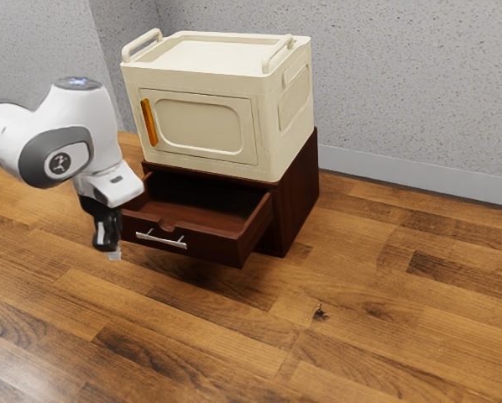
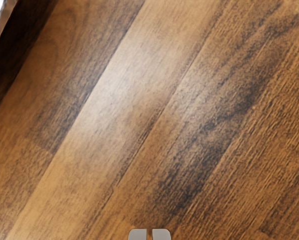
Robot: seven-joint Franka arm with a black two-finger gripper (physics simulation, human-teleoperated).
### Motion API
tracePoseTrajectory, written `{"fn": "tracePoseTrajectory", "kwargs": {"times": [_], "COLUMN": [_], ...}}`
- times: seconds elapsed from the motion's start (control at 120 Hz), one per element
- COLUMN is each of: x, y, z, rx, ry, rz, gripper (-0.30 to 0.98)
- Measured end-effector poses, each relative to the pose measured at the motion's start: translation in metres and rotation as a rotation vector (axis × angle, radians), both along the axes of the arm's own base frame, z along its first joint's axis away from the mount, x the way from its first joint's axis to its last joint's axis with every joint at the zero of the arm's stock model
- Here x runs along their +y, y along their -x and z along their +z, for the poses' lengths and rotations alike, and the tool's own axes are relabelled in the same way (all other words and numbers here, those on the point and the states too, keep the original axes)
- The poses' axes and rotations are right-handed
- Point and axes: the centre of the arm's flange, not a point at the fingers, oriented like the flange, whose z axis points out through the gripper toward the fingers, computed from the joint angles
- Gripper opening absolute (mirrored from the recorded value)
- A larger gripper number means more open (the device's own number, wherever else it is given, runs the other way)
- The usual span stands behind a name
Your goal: Push the drawer handle with one arm to close the drawer
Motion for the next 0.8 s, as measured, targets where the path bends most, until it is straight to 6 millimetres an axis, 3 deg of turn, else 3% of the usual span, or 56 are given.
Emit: {"fn": "tracePoseTrajectory", "kwargs": {"times": [0.358,0.483,0.8], "x": [-0.045,-0.043,-0.036], "y": [-0.008,-0.019,-0.044], "z": [-0.005,-0.022,-0.035], "rx": [-0.039,-0.053,-0.138], "ry": [-0.016,-0.036,-0.088], "rz": [-0.201,-0.225,-0.287], "gripper": [-0.10,-0.10,-0.10]}}
